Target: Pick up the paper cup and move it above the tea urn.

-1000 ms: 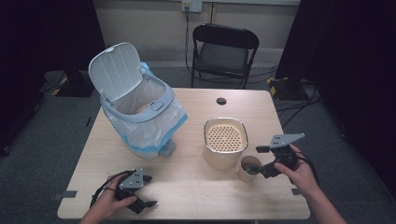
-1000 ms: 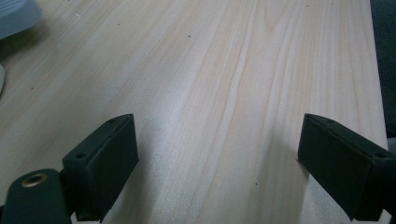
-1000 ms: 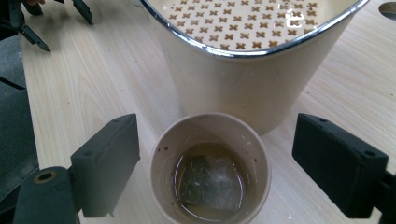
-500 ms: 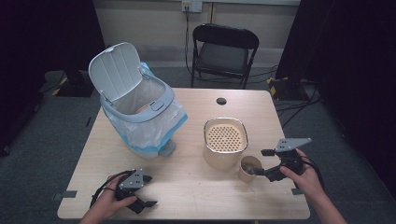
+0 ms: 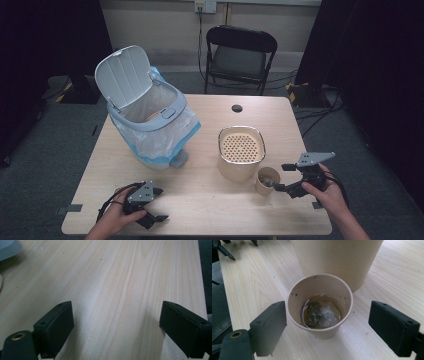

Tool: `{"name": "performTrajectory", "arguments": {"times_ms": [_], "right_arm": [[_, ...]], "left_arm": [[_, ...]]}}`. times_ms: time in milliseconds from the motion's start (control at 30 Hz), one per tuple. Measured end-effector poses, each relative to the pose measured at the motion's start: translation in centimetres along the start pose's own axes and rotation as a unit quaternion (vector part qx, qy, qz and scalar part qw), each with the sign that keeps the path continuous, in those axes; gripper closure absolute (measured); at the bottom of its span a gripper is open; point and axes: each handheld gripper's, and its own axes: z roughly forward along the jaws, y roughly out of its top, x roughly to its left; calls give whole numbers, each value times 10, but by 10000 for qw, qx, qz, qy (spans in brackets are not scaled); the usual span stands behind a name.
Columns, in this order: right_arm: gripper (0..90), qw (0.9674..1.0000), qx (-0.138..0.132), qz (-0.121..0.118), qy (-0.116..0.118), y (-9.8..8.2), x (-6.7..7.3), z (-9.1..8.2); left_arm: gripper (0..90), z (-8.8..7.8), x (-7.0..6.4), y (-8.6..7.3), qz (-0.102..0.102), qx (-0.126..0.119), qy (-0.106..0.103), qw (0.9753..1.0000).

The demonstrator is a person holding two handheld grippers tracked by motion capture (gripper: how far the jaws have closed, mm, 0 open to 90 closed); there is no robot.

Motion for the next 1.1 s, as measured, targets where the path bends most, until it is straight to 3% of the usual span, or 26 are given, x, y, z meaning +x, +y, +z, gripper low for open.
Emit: {"name": "performTrajectory", "arguments": {"times_ms": [667, 1100], "right_arm": [[143, 10000, -66, 50, 18, -19, 0, 10], [144, 9999, 9, -107, 87, -27, 6, 25]], "left_arm": [[115, 0, 0, 0, -1, -1, 0, 10000], [115, 0, 0, 0, -1, 0, 0, 10000]]}}
